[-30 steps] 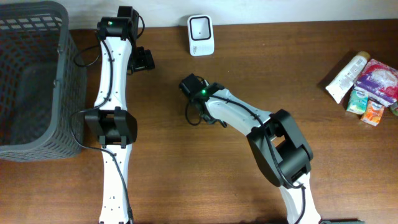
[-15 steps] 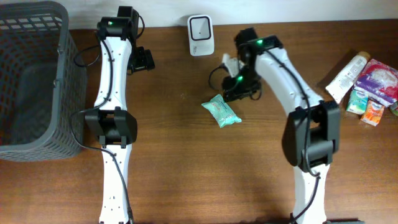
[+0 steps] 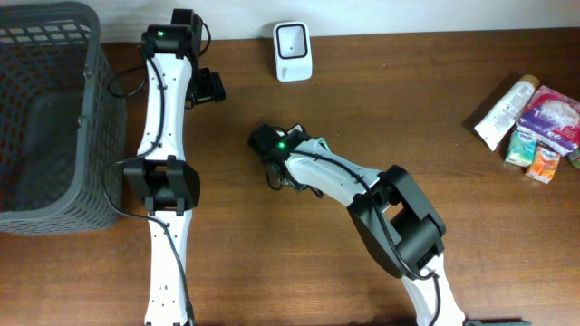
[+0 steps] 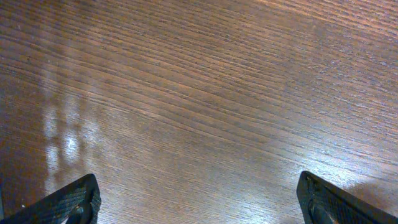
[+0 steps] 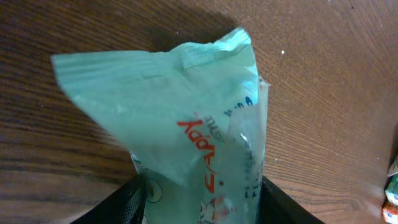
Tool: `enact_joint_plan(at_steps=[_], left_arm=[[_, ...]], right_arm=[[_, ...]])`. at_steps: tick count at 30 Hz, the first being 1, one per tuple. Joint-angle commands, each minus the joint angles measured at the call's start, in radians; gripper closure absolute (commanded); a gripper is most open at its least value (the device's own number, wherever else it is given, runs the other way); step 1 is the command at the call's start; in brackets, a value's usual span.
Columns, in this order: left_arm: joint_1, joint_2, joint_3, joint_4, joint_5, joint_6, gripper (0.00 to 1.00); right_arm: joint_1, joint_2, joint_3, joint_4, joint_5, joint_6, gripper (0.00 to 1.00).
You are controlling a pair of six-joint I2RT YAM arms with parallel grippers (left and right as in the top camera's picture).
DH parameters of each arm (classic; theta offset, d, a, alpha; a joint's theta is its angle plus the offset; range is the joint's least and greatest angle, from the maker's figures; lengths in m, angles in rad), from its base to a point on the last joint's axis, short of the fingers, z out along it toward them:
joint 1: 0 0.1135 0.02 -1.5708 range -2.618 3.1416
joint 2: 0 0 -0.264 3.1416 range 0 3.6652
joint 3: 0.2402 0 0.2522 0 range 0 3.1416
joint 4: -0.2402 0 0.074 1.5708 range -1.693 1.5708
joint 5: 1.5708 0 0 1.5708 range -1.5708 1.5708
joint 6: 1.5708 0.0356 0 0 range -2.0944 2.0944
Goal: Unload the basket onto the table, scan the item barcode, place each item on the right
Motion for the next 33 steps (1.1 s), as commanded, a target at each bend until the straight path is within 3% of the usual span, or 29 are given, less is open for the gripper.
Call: enact_joint_plan(at_steps=[1,4,8,12,14,21,25,27,30,33], left_arm=[[0.000,-0.034,-0.003,0.001,-0.012,-0.010,0.01],[0.000,-0.034,-0.003,0.001,-0.012,-0.010,0.01],[0.000,-0.034,-0.003,0.001,-0.012,-0.010,0.01],[0.000,-0.034,-0.003,0.001,-0.011,-0.010,0.01],[0.000,-0.034,-0.003,0.001,-0.012,-0.010,0.01],[0.000,-0.034,-0.003,0.001,-0.011,-0.010,0.01],[0.000,-0.034,-0.003,0.001,-0.011,-0.010,0.01],[0.000,-0.034,-0.003,0.001,-0.011,-0.010,0.01],[0.000,-0.034,-0.003,0.001,-0.012,-0.010,0.01],[0.000,-0.034,-0.003,0.001,-0.012,-0.010,0.01]], right_arm=[[0.005,-0.008,-0.044,0.022,-0.005,0.015,0.56],[-0.008,-0.009,0.003,-0.009,-0.134,0.008,0.64],[-0.161,-0.009,0.174,-0.107,-0.720,-0.159,0.67],[-0.380,-0.008,0.171,-0.156,-1.198,-0.307,0.67],[-0.443,-0.009,0.166,-0.200,-1.137,-0.388,0.64],[-0.426,-0.069,0.246,-0.272,-0.877,-0.320,0.61],[-0.226,-0.089,0.265,-0.316,-0.462,-0.263,0.53],[-0.110,-0.088,0.254,-0.308,-0.269,-0.150,0.36],[-0.008,-0.074,0.220,-0.291,-0.053,-0.013,0.34],[0.019,-0.051,0.130,-0.176,0.001,-0.006,0.35]])
